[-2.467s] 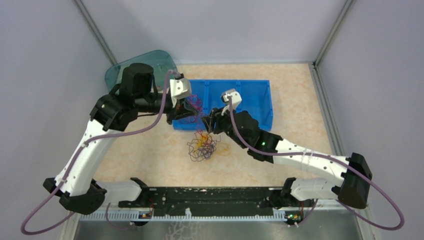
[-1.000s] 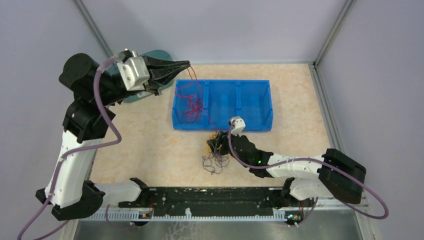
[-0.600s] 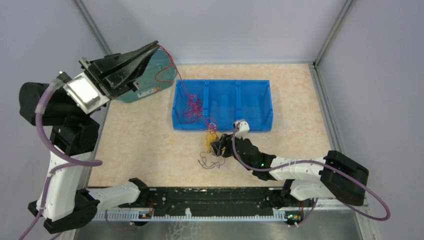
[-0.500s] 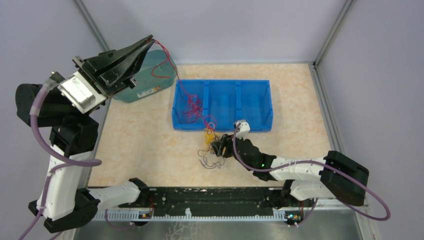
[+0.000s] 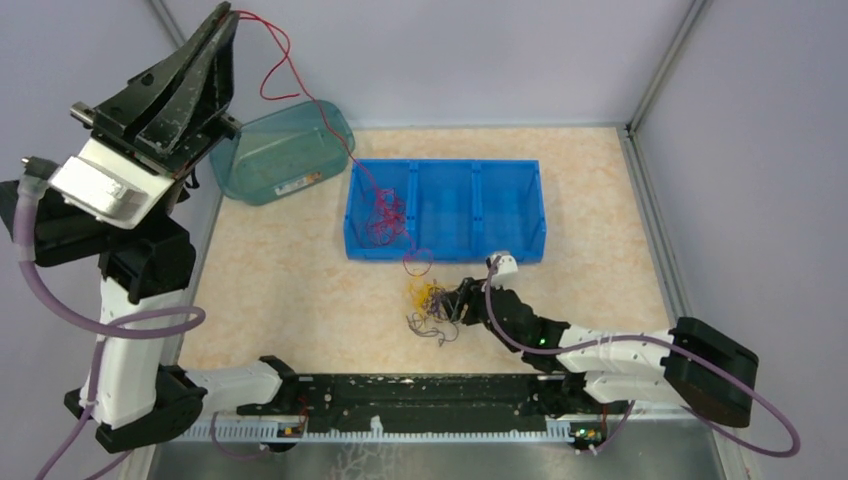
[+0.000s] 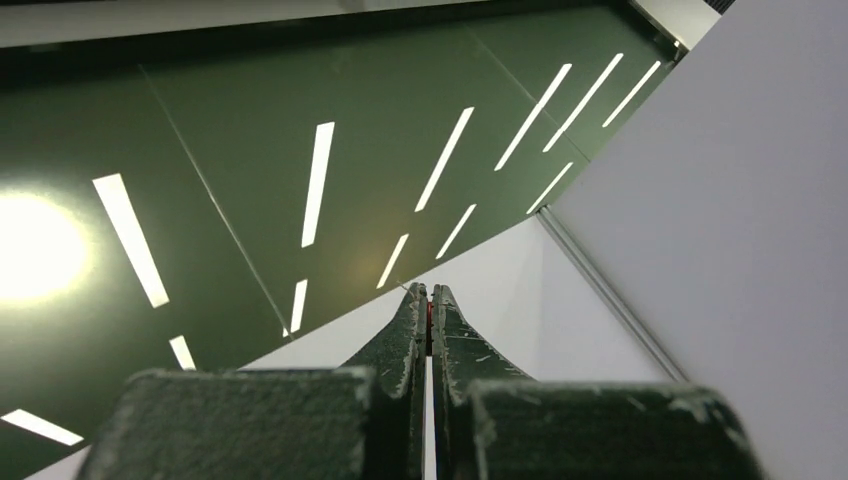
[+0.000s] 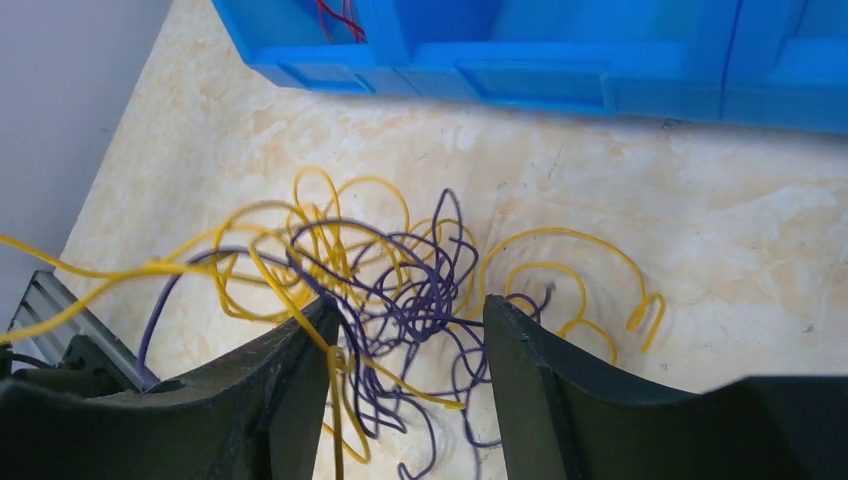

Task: Untangle the cables
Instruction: Untie the cable.

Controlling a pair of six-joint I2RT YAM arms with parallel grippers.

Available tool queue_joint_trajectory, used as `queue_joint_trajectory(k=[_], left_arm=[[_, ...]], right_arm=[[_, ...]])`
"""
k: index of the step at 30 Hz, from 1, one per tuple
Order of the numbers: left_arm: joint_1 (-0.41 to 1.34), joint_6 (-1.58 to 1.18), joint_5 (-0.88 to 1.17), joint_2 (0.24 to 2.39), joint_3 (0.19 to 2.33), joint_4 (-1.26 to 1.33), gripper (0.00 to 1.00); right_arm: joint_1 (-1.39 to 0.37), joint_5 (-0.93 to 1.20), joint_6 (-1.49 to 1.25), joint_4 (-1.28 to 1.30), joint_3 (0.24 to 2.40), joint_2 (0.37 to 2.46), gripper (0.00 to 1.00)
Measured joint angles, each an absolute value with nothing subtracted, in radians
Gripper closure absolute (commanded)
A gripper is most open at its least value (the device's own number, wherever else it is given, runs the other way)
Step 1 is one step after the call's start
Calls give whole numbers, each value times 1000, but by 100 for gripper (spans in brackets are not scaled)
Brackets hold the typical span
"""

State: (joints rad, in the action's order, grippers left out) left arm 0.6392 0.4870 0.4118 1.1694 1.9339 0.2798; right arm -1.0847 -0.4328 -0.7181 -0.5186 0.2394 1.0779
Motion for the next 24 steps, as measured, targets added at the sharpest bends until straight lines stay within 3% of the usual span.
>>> queue_joint_trajectory(k=[9,24], left_arm=[[639,576,358,1199,1975,452,100],[639,883,359,1432,2405,595,100]], right_arm=[[-1085,-460,-719,-424,230,922,44],[-1085,-471,-752,-361,171,891,44]])
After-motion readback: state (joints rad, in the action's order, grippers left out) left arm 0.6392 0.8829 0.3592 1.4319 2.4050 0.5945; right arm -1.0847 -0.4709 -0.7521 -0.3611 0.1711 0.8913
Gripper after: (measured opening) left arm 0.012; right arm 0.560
